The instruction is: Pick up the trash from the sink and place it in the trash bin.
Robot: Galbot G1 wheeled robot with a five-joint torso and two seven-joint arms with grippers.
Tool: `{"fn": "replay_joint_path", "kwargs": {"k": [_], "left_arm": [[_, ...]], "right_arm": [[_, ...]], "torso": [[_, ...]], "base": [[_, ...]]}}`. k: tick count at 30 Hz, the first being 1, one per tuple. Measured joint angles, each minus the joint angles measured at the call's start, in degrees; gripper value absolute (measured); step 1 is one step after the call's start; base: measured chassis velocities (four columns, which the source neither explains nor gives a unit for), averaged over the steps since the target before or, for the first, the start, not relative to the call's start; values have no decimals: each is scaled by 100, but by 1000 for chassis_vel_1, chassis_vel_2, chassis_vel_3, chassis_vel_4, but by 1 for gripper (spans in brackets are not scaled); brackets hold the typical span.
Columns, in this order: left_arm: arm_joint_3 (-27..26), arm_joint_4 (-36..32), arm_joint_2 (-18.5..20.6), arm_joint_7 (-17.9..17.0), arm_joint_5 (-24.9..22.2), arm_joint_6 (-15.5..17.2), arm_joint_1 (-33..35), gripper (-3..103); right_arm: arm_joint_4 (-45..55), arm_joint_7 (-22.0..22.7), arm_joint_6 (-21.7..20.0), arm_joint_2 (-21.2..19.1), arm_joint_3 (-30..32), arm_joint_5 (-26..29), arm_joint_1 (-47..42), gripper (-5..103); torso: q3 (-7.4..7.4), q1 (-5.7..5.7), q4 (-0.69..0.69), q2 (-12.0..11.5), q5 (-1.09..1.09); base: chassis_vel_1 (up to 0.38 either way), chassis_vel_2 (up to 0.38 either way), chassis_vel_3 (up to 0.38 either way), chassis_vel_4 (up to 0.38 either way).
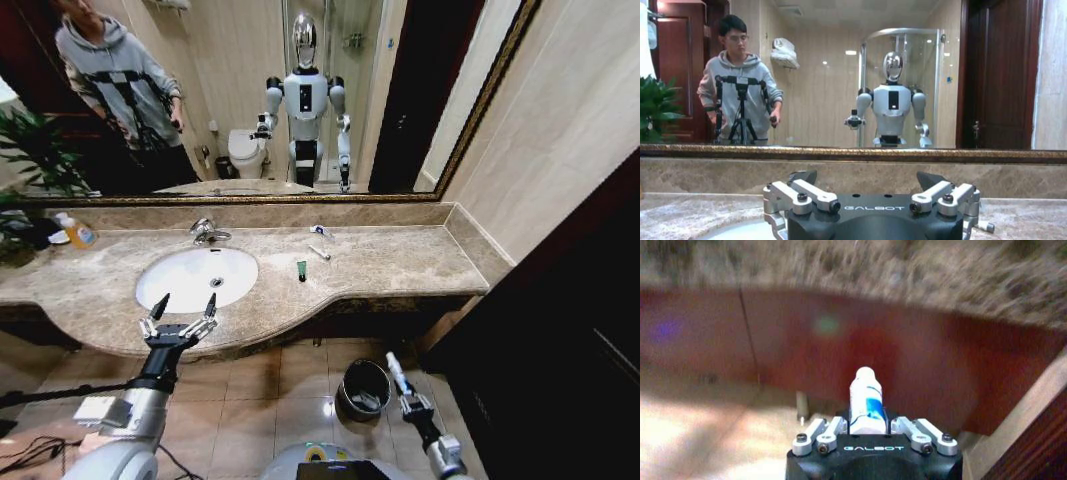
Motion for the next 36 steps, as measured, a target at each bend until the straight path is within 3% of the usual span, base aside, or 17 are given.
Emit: {"fn": "replay_joint_path", "kwargs": {"k": [6,8,13,34,35,36], "left_arm": [[1,1,0,0,0,0,0,100],[0,0,0,0,0,0,0,100],[0,0,0,0,0,0,0,100],[0,1,0,0,0,0,0,100],[0,1,0,0,0,0,0,100],[0,1,0,0,0,0,0,100]], "right_arm": [[-832,-223,-319,81,-97,-610,702,28],[-1436,-340,-439,126,-144,-1071,1176,28],[-2288,-598,-776,184,-389,-1468,1728,28],[-4535,-469,-605,716,-484,-2678,3365,25],[-4617,-459,-605,726,-480,-2709,3415,34],[-4617,-459,-605,726,-480,-2709,3415,34]], "torso": [[0,1,1,0,-2],[0,1,3,0,0],[0,1,0,-1,-1],[0,1,1,-1,-1],[0,0,0,-1,-1],[0,0,0,-1,-1]], "base": [[0,0,0,0],[0,0,0,0],[0,0,0,0],[0,0,0,0],[0,0,0,0],[0,0,0,0]]}}
